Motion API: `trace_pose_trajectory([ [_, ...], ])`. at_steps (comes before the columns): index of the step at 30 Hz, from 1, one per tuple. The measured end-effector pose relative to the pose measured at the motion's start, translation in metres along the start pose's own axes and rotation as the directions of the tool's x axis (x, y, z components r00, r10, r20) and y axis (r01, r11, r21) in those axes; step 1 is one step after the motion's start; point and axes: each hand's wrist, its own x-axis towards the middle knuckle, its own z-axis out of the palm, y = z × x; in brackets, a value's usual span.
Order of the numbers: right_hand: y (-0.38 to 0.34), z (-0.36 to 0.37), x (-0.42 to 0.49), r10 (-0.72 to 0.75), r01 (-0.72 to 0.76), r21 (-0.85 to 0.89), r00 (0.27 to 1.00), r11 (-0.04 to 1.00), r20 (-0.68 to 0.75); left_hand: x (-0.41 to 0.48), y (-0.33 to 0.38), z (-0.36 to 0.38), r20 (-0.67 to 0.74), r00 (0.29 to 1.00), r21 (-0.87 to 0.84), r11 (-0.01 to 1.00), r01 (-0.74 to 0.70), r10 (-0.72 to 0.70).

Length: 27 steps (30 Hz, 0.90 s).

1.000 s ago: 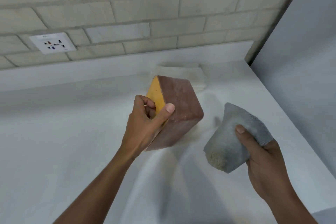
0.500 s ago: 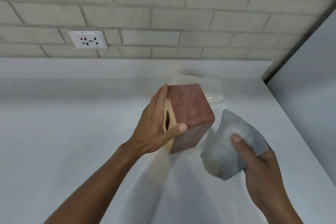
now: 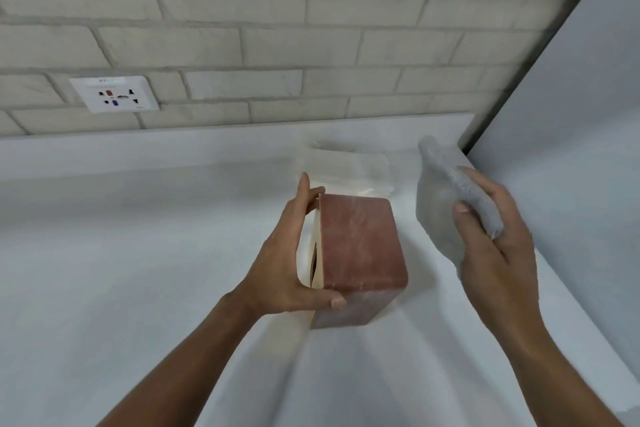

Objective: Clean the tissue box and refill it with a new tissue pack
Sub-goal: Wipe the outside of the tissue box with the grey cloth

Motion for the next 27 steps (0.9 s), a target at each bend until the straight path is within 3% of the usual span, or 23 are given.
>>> trace_pose_trajectory([
  [2,-0.004,0.007,0.006,-0.109,0.134,-0.118,0.974,0.984,0.199,0.0,0.002,0.007,0.016,1.0,0.0,1.0,-0.006,0.006],
  [5,0.0,0.022,0.002,-0.137,0.41,-0.307,0.762,0.859,0.633,0.001,0.007,0.011,0.033,0.999,-0.006,1.0,-0.029,0.029],
  [7,0.007,0.027,-0.005,-0.122,0.533,-0.36,0.67,0.766,0.732,0.002,0.009,0.011,0.045,0.999,0.01,1.0,-0.024,0.023],
  [9,0.007,0.028,-0.003,-0.114,0.52,-0.355,0.671,0.777,0.733,0.001,0.009,0.01,0.045,0.999,0.056,0.998,-0.008,0.005],
  [14,0.001,0.038,0.03,0.049,0.297,-0.386,0.734,0.874,0.677,0.003,0.005,0.012,0.01,0.999,0.14,0.99,-0.035,0.034],
  [18,-0.006,0.057,0.026,-0.031,0.464,-0.397,0.68,0.792,0.733,0.006,0.007,0.016,-0.047,0.988,0.168,0.976,-0.139,0.149],
  [23,-0.006,0.062,0.043,0.057,0.339,-0.388,0.686,0.857,0.726,0.002,-0.002,0.022,-0.087,0.99,0.154,0.983,-0.099,0.114],
  [27,-0.007,0.067,0.048,-0.005,0.409,-0.347,0.653,0.844,0.757,-0.001,-0.003,0.024,-0.083,0.992,0.144,0.986,-0.08,0.093],
])
